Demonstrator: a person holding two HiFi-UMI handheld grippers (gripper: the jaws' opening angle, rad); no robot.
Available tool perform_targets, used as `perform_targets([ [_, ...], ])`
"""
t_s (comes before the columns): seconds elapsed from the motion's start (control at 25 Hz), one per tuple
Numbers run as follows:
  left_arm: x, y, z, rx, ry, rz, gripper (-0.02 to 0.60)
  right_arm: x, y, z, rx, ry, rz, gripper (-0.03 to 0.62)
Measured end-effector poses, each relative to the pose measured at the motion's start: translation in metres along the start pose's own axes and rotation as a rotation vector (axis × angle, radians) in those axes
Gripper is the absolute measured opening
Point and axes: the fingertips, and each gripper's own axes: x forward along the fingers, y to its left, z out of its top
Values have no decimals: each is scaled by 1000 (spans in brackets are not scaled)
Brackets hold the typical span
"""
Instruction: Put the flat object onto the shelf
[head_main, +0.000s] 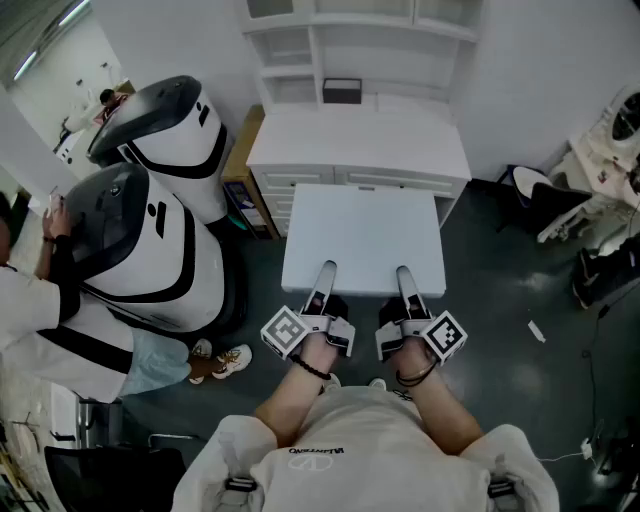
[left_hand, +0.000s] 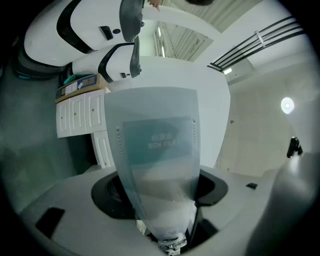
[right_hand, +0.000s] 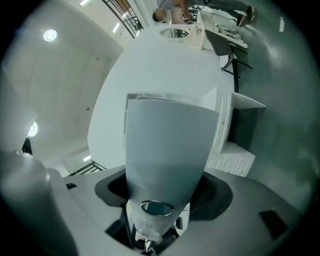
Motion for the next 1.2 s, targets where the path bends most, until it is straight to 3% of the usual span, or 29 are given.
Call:
perform_targets([
  [0.4,2,0,1,-34,9,-12,305,2,1,0,-14,-20,-3,322],
  [0.92,-5,15,45,-11,31,-12,305,23,5,-38,-21,-41,-1,322],
  [1.08,-1,9,48,-81,24,-49,305,26,4,-43,-23,-45,-14,322],
  [1.2,5,16,45,-81,34,-37,305,30,0,-37,-27,-52,-21,322],
])
